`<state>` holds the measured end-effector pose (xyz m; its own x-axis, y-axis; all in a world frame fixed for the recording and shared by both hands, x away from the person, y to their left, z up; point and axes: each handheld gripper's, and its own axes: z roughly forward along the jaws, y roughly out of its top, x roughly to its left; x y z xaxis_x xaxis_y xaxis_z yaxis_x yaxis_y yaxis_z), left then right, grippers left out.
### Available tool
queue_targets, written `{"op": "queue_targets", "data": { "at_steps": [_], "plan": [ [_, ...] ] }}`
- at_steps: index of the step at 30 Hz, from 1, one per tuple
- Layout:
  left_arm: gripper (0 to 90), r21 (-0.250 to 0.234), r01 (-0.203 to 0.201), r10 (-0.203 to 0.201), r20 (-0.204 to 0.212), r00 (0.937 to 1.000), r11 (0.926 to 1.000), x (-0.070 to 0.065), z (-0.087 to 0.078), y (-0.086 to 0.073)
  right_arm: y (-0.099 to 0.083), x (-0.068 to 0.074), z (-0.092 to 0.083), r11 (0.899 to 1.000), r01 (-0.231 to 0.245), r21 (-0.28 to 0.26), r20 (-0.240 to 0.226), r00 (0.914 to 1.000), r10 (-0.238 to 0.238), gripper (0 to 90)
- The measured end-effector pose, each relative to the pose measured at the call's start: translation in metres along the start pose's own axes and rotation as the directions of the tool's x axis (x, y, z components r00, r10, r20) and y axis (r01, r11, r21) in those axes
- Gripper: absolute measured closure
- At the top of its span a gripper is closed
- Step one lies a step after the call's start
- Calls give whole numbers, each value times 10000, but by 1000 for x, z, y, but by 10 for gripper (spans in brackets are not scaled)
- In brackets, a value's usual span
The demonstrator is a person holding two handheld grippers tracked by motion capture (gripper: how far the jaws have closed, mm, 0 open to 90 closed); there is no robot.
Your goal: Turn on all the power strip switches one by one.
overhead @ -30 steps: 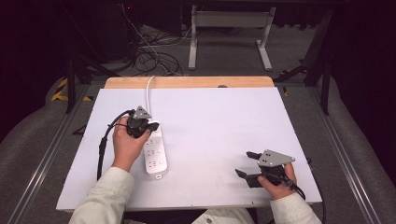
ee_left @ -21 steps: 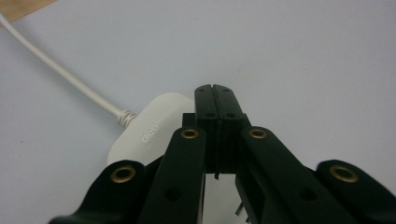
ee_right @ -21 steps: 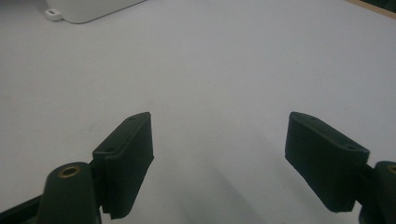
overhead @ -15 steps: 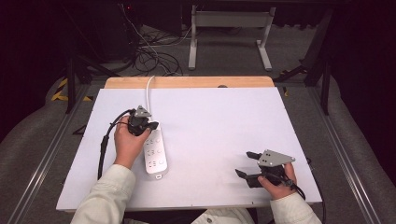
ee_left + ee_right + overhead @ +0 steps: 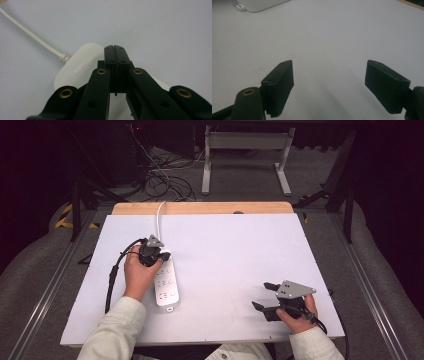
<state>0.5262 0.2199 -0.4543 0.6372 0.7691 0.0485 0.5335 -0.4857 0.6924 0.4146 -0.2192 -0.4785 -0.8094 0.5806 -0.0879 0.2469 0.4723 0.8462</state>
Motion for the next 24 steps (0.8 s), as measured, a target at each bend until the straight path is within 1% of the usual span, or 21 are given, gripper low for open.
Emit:
{"op": "queue_targets", "data": {
  "at_steps": [1,4,7,8,9,14,18,24],
  "plan": [
    [899,24,97,-97,-12,10000,10000,0,-1,0,0,0,0,10000,-3,1,1,10000,3,235],
    [899,-36,188,-189,-40,9998,9998,-1,-1,-2,0,0,0,10000,-8,-4,5,10000,8,235],
    [899,-45,139,-140,-137,9998,9999,-3,-1,-2,0,0,0,10000,11,-10,-4,10000,-11,235],
    [900,-54,69,-70,-132,9999,10000,-3,0,-2,0,0,0,10000,13,-9,-5,10000,-13,234],
    [900,-35,30,-31,-214,9998,10000,-3,-1,-2,0,1,0,10000,13,-9,1,10000,-13,235],
    [900,32,137,-136,-215,9997,9999,-4,0,-2,0,1,0,10000,25,-12,6,10000,-25,234],
    [899,154,140,-134,-390,9991,9998,-7,1,0,0,1,0,10000,35,-10,2,10000,-35,234],
    [900,207,204,-194,-471,9987,9996,-7,1,0,0,1,0,10000,53,-9,0,10000,-53,233]
  ]
}}
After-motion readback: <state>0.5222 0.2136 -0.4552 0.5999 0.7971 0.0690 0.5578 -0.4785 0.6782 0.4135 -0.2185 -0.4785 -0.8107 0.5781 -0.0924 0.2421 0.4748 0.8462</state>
